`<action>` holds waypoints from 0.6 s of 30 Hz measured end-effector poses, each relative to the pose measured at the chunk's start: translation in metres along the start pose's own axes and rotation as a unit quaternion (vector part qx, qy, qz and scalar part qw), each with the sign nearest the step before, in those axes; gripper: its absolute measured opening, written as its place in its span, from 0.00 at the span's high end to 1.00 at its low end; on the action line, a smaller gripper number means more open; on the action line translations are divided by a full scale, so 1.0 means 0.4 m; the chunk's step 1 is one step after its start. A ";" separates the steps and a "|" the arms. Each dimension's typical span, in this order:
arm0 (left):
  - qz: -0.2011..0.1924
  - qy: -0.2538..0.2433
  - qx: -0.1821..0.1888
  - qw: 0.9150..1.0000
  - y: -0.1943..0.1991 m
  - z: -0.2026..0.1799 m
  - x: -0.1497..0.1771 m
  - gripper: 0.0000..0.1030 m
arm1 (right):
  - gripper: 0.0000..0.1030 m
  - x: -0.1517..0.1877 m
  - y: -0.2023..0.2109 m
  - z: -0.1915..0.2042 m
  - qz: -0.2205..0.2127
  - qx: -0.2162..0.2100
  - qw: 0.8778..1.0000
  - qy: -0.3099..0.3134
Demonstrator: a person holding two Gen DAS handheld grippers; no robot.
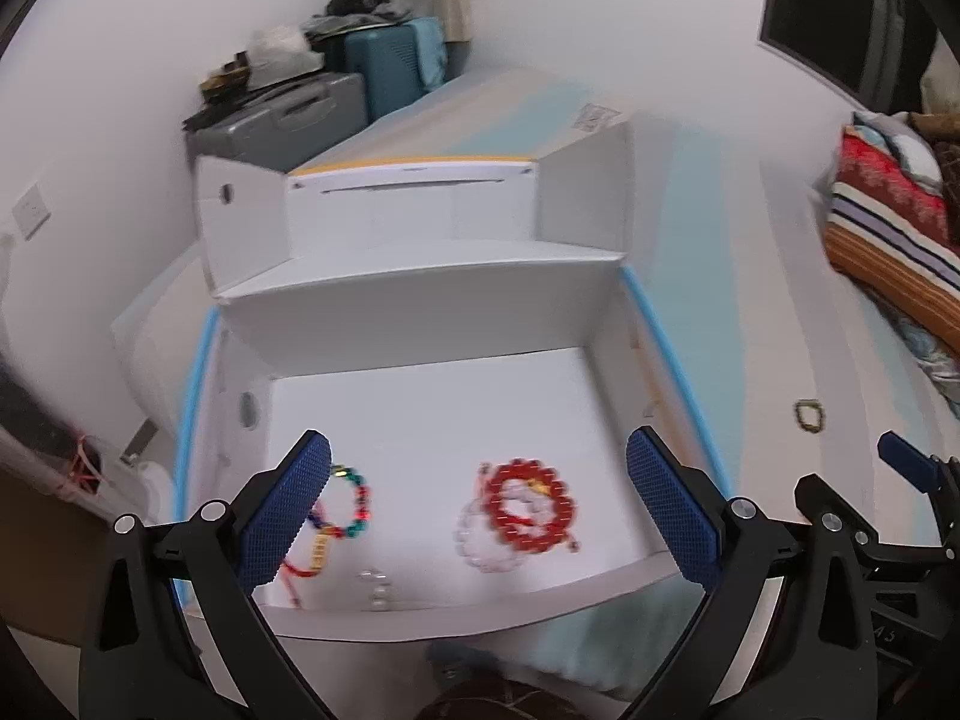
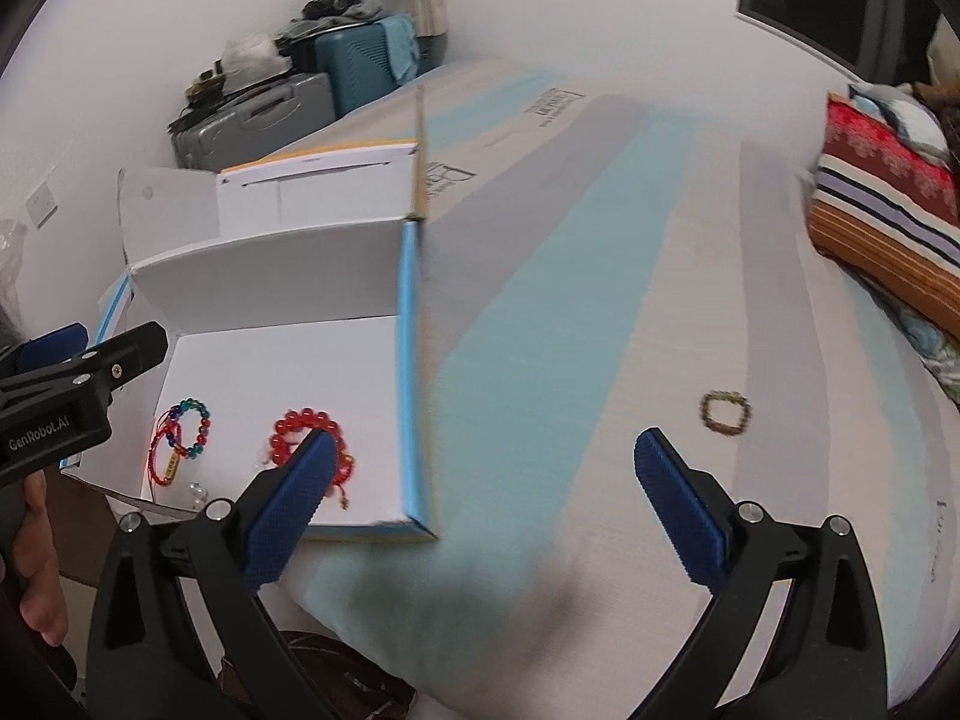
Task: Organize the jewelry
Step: 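Withdraw both tools from the box toward the remaining bracelets on the bed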
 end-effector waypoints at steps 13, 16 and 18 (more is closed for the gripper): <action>0.001 -0.058 0.057 0.997 -0.005 -0.254 0.030 0.06 | 0.07 0.108 0.046 -0.192 0.014 0.033 0.998 -0.057; 0.004 -0.073 0.071 0.995 -0.013 -0.321 0.042 0.06 | 0.07 0.135 0.053 -0.232 0.019 0.039 0.997 -0.072; 0.006 -0.082 0.077 0.994 -0.022 -0.362 0.049 0.06 | 0.07 0.152 0.055 -0.257 0.023 0.043 0.996 -0.079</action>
Point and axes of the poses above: each gripper's, at about its wrist camera, not at the fingertips, and y roughly against the way its jaws point, z to its left, x to its underside, the point moved 6 cm from there along -y, roughly the way its jaws point, and after that the axes turned 7 degrees about y, right-handed, at the moved point
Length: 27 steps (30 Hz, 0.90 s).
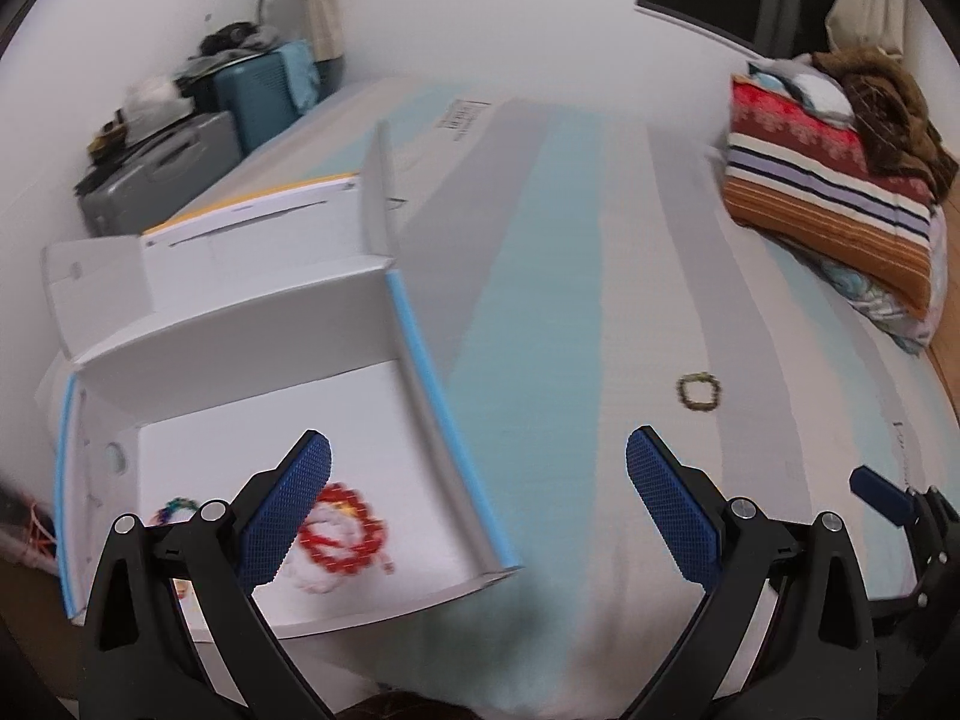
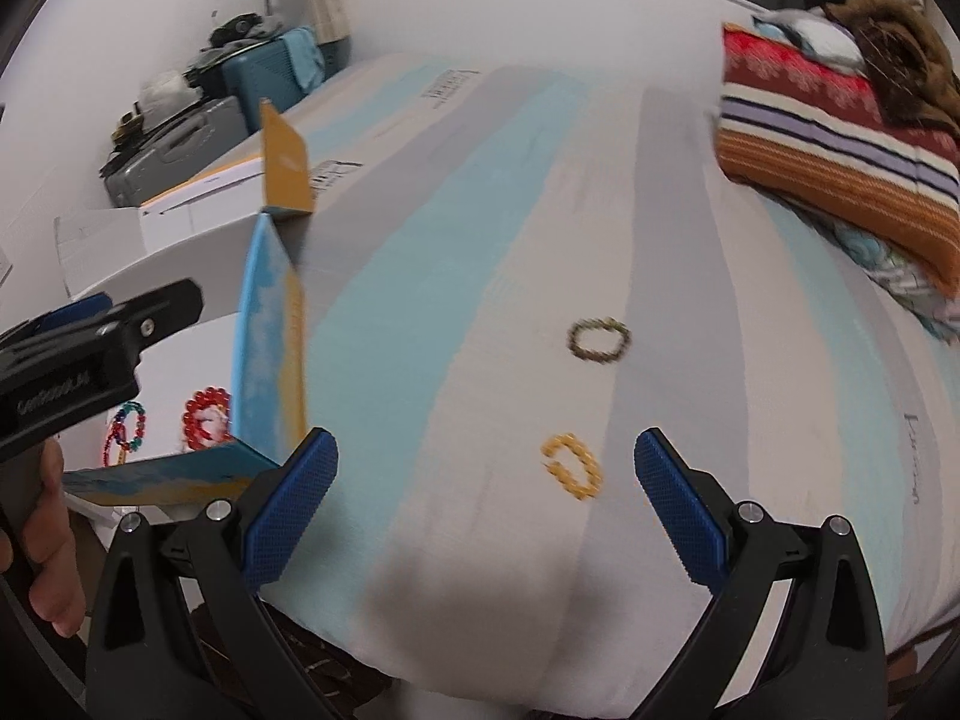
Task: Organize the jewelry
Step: 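Withdraw both tools from the box toward the remaining bracelets on the bed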
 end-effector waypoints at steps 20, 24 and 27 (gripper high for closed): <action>0.056 -0.069 0.051 0.995 -0.245 -0.336 0.044 0.06 | 0.07 0.116 -0.129 -0.238 0.050 0.030 0.997 -0.054; 0.069 -0.084 0.051 0.993 -0.308 -0.371 0.050 0.06 | 0.07 0.135 -0.174 -0.259 0.055 0.045 0.997 -0.039; 0.077 -0.088 0.051 0.992 -0.351 -0.394 0.053 0.06 | 0.07 0.150 -0.204 -0.268 0.056 0.039 0.997 -0.037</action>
Point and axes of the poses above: each gripper's, at about its wrist camera, not at the fingertips, and y roughly against the way its jaws point, z to its left, x to its underside, the point moved 6 cm from there along -y, roughly the way its jaws point, and after that the axes turned 7 degrees about y, right-handed, at the moved point
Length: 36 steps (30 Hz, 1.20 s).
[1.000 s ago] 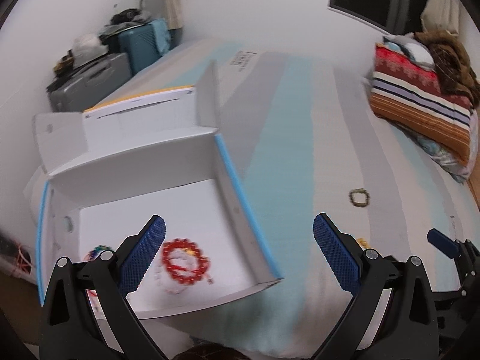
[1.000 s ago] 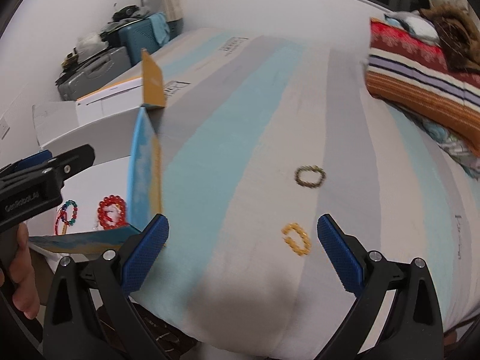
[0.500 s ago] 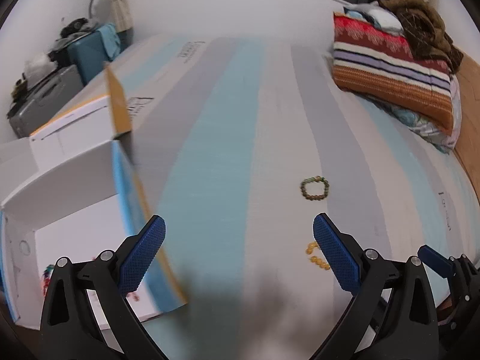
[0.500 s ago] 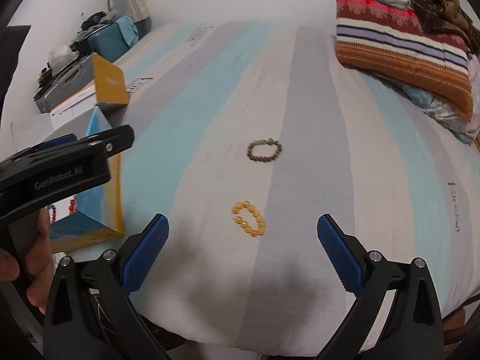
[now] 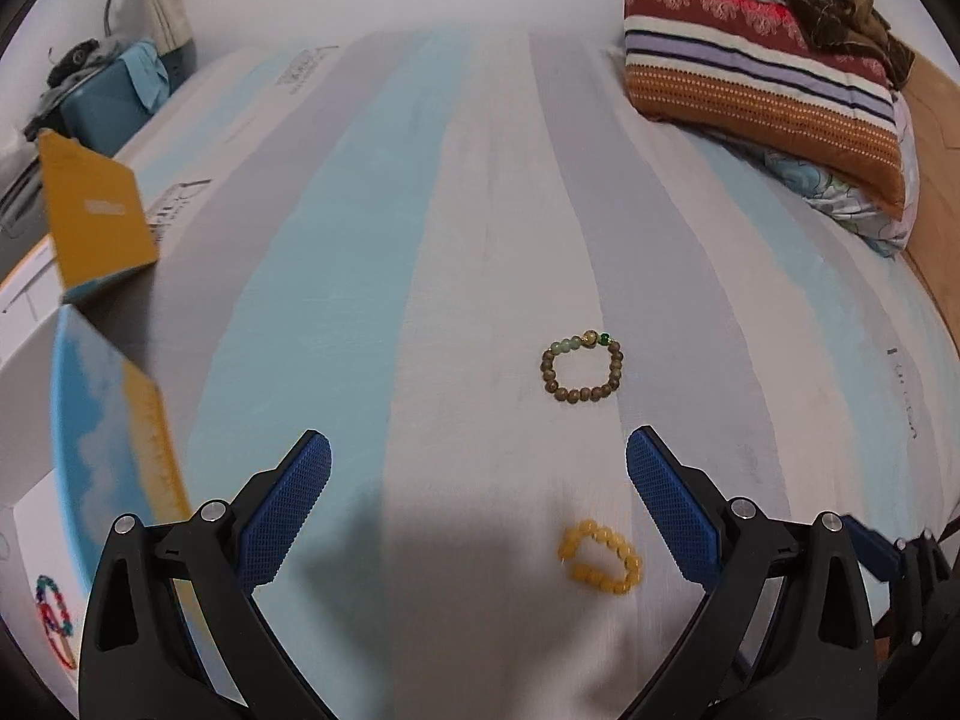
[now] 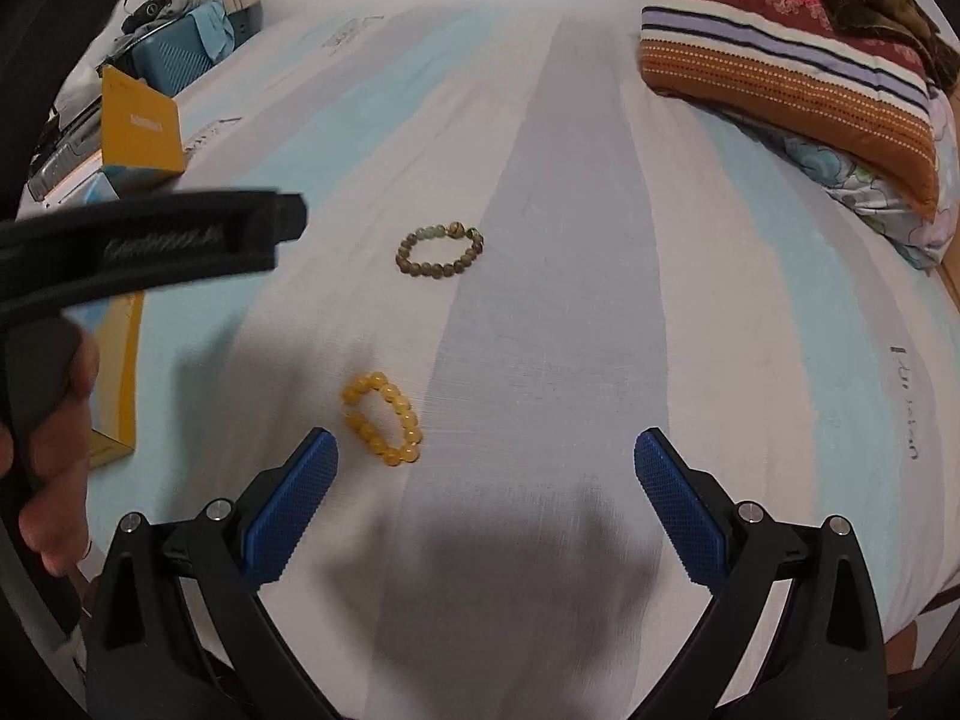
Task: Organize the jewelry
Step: 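Withdraw both tools from the box toward the remaining bracelets on the bed, then grasp the brown-green bead bracelet with the left tool while the right tool grasps the amber bead bracelet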
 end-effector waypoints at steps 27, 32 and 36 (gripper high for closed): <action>0.042 -0.029 -0.007 0.999 -0.305 -0.072 -0.052 0.11 | 0.15 0.039 -0.169 0.047 0.000 -0.056 0.998 0.028; 0.053 -0.033 -0.016 0.998 -0.326 -0.078 -0.042 0.20 | 0.19 0.043 -0.188 0.048 0.000 -0.061 0.998 0.022; 0.052 -0.035 -0.019 0.998 -0.329 -0.086 -0.037 0.31 | 0.32 0.035 -0.188 0.038 -0.003 -0.066 0.998 0.019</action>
Point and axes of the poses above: each gripper's, at about its wrist camera, not at the fingertips, and y roughly against the way its jaws point, z to its left, x to its underside, the point moved 6 cm from there along -y, roughly the way its jaws point, and after that the axes turned 7 degrees about y, right-handed, at the moved point
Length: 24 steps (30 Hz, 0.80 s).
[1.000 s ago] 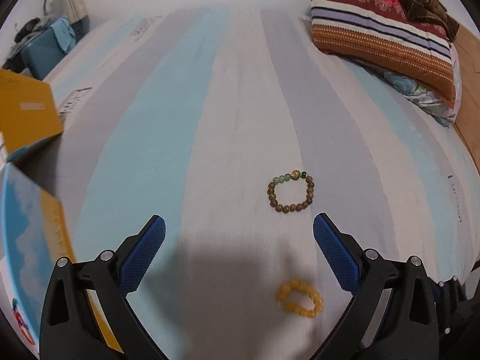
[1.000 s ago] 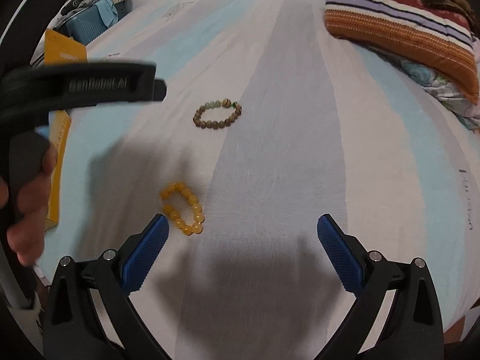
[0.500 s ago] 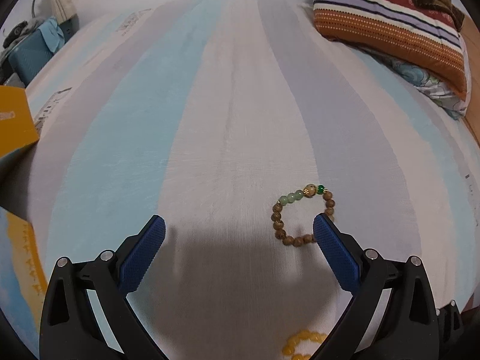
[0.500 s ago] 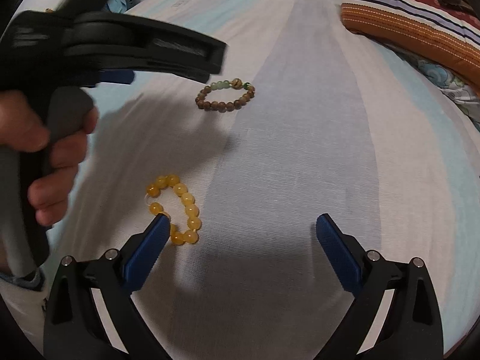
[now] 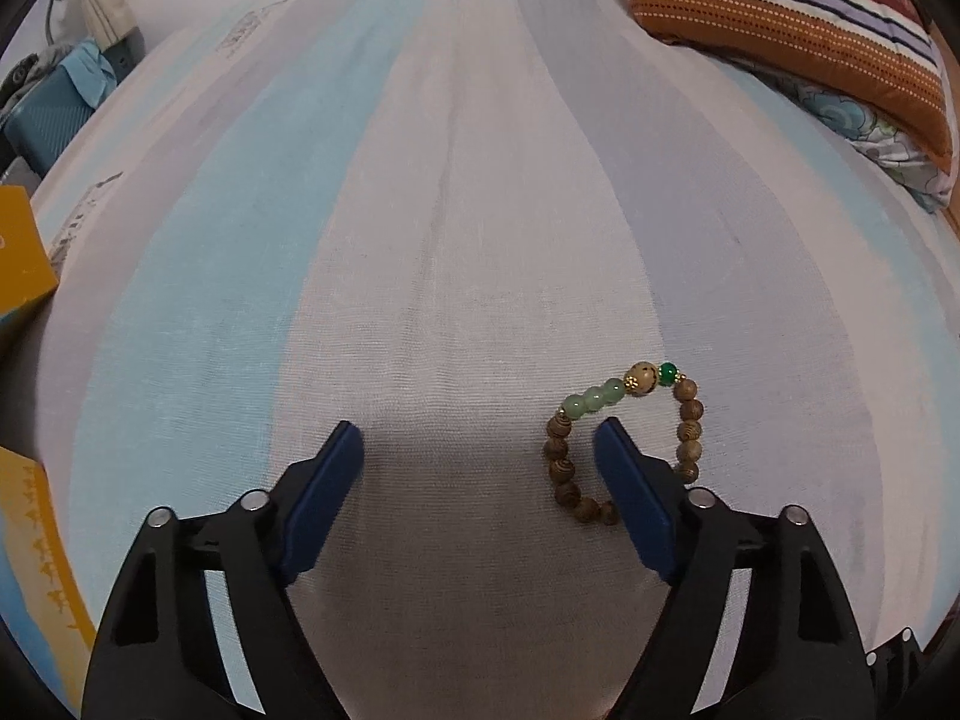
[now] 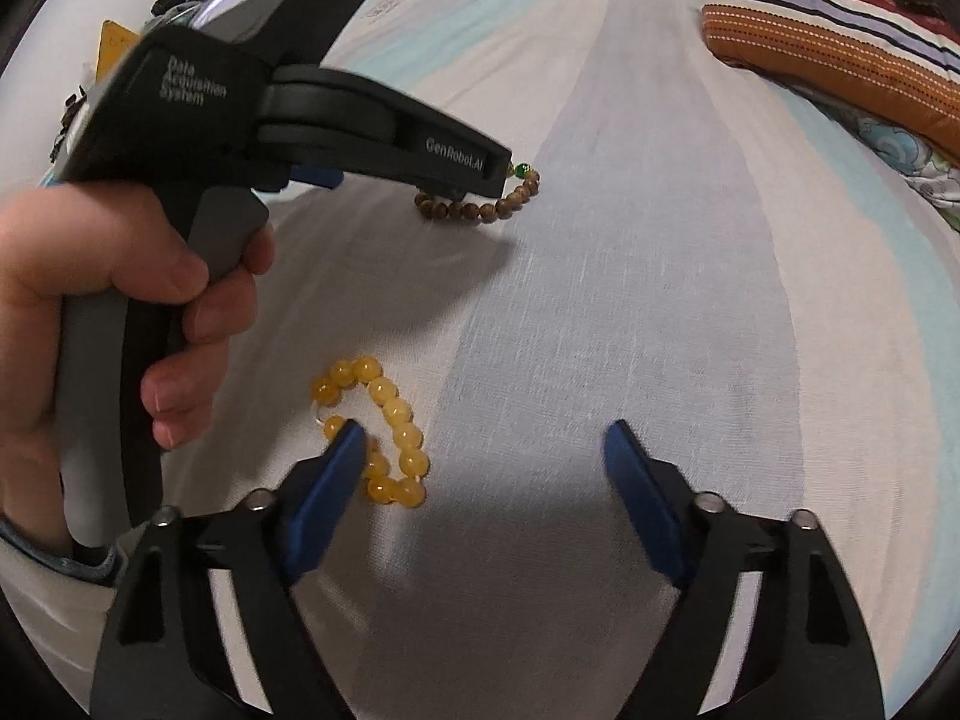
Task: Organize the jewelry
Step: 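Grasp the brown-green bead bracelet with the left tool while the right tool grasps the amber bead bracelet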
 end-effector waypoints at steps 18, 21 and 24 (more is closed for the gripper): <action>-0.016 -0.020 -0.037 0.999 0.016 -0.002 0.021 0.93 | 0.91 -0.003 -0.001 -0.021 0.001 -0.020 1.000 -0.021; -0.018 -0.013 -0.033 0.999 0.023 0.001 0.019 0.93 | 0.91 -0.004 0.004 -0.021 -0.002 -0.021 1.000 -0.023; -0.021 -0.011 -0.031 0.999 0.029 -0.001 0.017 0.93 | 0.91 -0.001 0.006 -0.016 -0.005 -0.020 1.000 -0.022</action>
Point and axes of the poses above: each gripper's, at about its wrist camera, not at the fingertips, and y roughly against the way its jaws point, z to its left, x to its underside, the point moved 6 cm from there along -y, roughly the way its jaws point, and after that the axes turned 7 degrees about y, right-handed, at the moved point
